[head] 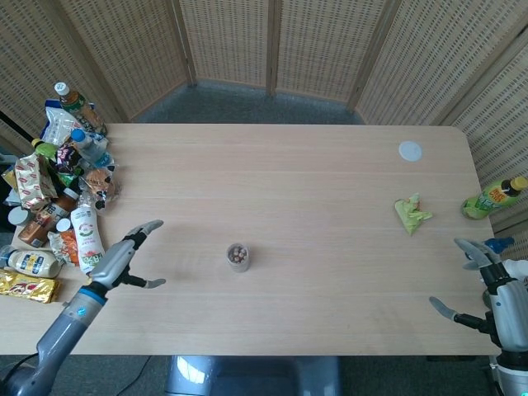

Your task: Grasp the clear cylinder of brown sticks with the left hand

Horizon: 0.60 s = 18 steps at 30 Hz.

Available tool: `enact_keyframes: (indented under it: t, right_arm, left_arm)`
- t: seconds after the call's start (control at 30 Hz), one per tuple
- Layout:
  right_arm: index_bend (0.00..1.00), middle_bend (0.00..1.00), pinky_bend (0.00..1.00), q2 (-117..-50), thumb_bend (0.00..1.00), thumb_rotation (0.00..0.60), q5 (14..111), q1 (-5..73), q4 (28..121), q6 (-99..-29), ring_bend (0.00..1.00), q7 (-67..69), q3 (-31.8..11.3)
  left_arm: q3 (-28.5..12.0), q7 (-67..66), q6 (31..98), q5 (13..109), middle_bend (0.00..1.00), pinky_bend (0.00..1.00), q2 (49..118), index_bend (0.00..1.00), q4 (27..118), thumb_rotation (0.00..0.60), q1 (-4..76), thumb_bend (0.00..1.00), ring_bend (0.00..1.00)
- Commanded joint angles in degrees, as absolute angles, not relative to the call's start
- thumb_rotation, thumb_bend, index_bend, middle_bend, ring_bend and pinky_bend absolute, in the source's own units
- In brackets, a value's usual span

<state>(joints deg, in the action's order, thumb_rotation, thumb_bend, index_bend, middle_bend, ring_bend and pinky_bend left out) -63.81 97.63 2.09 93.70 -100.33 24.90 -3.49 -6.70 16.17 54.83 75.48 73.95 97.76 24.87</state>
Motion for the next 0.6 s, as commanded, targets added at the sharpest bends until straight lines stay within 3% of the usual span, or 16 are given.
enact_keyframes:
  t: [0.03,0.6]
  right_arm:
    - [0.16,0.22,0.40,-63.8,0.01,0.600,97.6,2.1,93.7,-100.4,0.16,25.0,-3.5]
    - [0.16,0.22,0.40,-63.0,0.01,0.600,97.5,1.8,93.9,-101.0,0.16,27.0,-3.8]
  left_arm:
    - [-8.5,10.8,52.3,71.6,0.00,0.00,78.9,0.00,95.9,0.600,28.6,0.00,0.00]
    - [-12.5,-2.7,47.7,58.0,0.00,0.00,95.5,0.00,87.1,0.600,39.3,0.00,0.00]
